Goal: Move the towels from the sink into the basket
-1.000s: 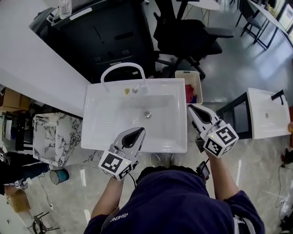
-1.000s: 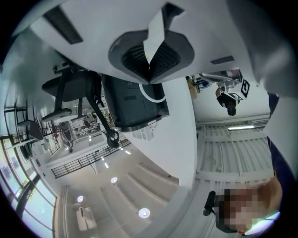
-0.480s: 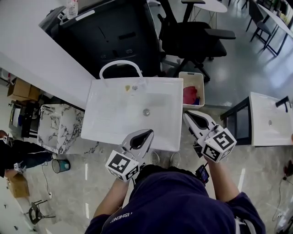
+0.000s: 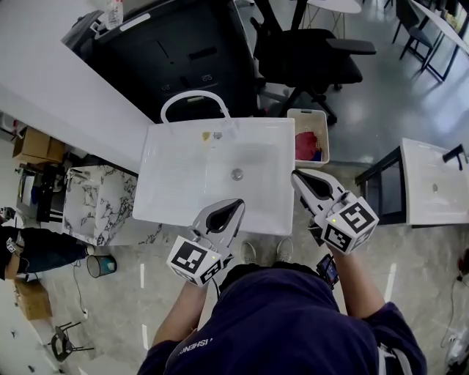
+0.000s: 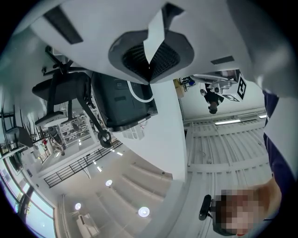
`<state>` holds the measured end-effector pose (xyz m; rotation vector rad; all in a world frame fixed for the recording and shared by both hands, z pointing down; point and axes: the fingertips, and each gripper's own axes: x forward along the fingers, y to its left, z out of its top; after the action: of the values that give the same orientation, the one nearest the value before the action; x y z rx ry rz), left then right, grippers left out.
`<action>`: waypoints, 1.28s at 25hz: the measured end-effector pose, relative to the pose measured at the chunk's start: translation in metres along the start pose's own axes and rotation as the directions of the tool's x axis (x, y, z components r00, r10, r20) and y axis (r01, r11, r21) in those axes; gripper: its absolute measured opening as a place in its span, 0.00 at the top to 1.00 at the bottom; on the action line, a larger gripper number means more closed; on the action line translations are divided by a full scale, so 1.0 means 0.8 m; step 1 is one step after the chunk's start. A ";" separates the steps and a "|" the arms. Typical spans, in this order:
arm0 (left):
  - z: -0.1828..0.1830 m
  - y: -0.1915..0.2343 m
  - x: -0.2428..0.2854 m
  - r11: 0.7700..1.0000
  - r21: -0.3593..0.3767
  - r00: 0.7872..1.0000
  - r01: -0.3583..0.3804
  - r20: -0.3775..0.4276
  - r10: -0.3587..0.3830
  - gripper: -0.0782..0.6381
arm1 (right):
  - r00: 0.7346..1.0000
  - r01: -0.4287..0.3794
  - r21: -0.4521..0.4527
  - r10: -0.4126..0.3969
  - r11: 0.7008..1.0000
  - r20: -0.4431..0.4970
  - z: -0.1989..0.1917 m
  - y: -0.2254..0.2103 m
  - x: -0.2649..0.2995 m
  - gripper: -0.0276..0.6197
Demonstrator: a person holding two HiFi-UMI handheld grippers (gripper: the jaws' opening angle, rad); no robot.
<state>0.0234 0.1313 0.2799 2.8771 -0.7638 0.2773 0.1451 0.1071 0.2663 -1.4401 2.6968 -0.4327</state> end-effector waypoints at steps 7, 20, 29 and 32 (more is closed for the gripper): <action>0.004 0.030 -0.022 1.000 -0.001 1.000 0.025 0.015 -0.025 0.89 | 1.000 0.019 -0.001 -0.019 1.000 -0.019 -0.006 0.028 0.032 0.94; -0.013 0.078 -0.044 0.996 -0.036 0.996 0.084 0.010 -0.084 0.89 | 0.997 0.069 -0.001 -0.069 0.998 -0.036 -0.017 0.058 0.078 0.94; -0.013 0.095 -0.043 0.993 -0.040 0.994 0.109 0.016 -0.109 0.89 | 0.994 0.092 -0.009 -0.093 0.996 -0.049 -0.022 0.060 0.092 0.94; -0.014 0.096 -0.040 0.993 -0.043 0.993 0.113 0.019 -0.112 0.89 | 0.994 0.096 -0.009 -0.096 0.995 -0.054 -0.024 0.057 0.093 0.94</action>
<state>-0.0439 0.0823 0.2915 2.8707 -0.5995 0.2196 0.0634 0.0741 0.2784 -1.5880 2.6800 -0.4765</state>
